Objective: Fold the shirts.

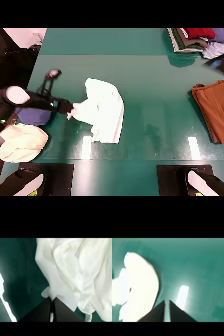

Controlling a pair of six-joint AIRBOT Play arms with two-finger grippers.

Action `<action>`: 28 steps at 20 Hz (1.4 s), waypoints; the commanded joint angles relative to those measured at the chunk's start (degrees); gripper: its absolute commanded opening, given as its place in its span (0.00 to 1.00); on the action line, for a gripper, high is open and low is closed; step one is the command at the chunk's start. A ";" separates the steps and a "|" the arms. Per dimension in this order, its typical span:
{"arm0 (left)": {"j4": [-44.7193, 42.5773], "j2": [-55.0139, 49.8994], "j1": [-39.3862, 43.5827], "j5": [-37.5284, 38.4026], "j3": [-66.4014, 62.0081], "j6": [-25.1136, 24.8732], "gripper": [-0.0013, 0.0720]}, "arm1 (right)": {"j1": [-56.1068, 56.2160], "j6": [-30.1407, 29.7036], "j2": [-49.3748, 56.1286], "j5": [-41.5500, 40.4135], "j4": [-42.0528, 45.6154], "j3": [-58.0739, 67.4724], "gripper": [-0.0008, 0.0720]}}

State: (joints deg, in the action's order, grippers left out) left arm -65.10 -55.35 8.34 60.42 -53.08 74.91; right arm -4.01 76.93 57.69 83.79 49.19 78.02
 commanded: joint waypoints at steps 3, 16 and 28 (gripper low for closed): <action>-0.70 1.25 -0.04 0.96 -8.26 0.15 0.05 | 20.74 0.26 -0.09 -15.10 -1.84 -26.53 0.76; -0.74 1.25 -0.04 1.81 -7.08 0.04 0.05 | 42.60 -1.64 32.52 -28.79 -14.84 -16.48 0.72; -10.49 1.27 -8.11 4.17 -22.18 0.26 0.05 | 29.53 9.64 19.69 -12.07 21.51 1.05 0.03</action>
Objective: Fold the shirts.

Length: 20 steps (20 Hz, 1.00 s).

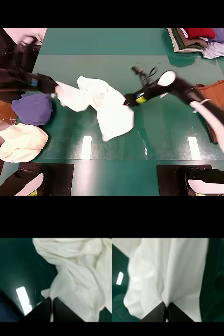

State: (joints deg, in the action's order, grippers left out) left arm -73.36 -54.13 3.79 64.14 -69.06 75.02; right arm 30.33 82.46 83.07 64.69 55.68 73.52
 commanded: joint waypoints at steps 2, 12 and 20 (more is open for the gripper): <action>-2.10 0.04 -5.16 0.15 -10.88 0.15 0.05 | -8.57 4.09 -10.10 9.84 19.96 9.86 0.03; 8.11 0.02 -5.14 0.68 -21.57 0.11 0.05 | -18.29 4.04 -24.41 10.32 22.40 15.10 0.03; 9.84 0.02 -5.14 9.73 1.46 0.13 0.05 | -13.09 4.11 -30.34 10.97 21.94 -11.47 0.03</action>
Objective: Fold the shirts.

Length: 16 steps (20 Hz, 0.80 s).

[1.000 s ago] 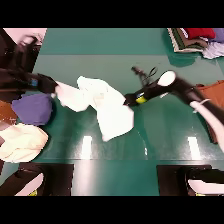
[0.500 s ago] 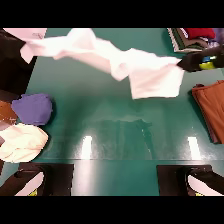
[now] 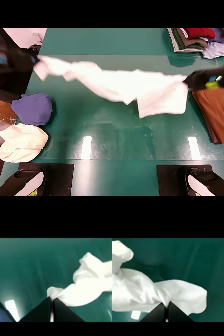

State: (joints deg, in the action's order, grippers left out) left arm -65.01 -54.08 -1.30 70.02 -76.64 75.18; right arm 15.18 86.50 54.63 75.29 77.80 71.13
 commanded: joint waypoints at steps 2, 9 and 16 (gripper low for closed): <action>1.97 -0.02 -0.04 7.37 18.29 -0.20 0.05 | 3.43 0.07 -2.54 0.92 -0.20 -15.06 0.03; 3.02 -0.02 -0.02 9.99 32.30 -0.61 0.45 | 3.52 0.07 -2.58 2.91 -0.13 -21.94 0.03; 13.86 -0.02 0.94 2.40 24.70 -6.91 0.65 | 3.52 0.04 -2.58 2.71 -0.13 -21.84 0.03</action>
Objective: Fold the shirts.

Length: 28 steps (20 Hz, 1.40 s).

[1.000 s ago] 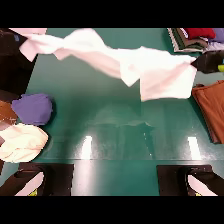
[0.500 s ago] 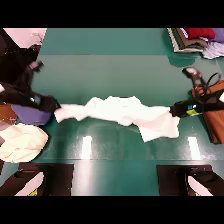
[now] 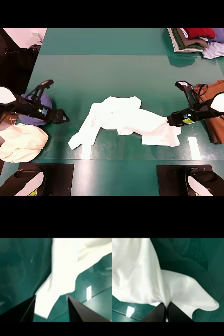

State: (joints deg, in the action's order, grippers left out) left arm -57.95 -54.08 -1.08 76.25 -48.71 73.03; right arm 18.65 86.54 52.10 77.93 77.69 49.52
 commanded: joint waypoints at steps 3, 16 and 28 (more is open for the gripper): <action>10.27 -0.44 7.91 -14.84 -7.80 -10.34 0.65 | 0.04 0.00 -0.04 0.04 -0.04 -0.22 0.03; 10.27 -47.32 27.87 -14.82 -45.92 -12.00 0.90 | 0.04 0.02 -0.04 -1.25 -0.07 -0.24 0.03; 8.52 -56.22 33.18 -19.69 -49.24 -14.91 0.90 | 0.04 1.62 -0.04 -2.38 -0.13 -0.24 0.03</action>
State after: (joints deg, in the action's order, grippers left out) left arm -48.21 -109.34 31.35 58.87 -97.69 58.57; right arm 18.65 87.55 52.10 75.88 77.60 49.30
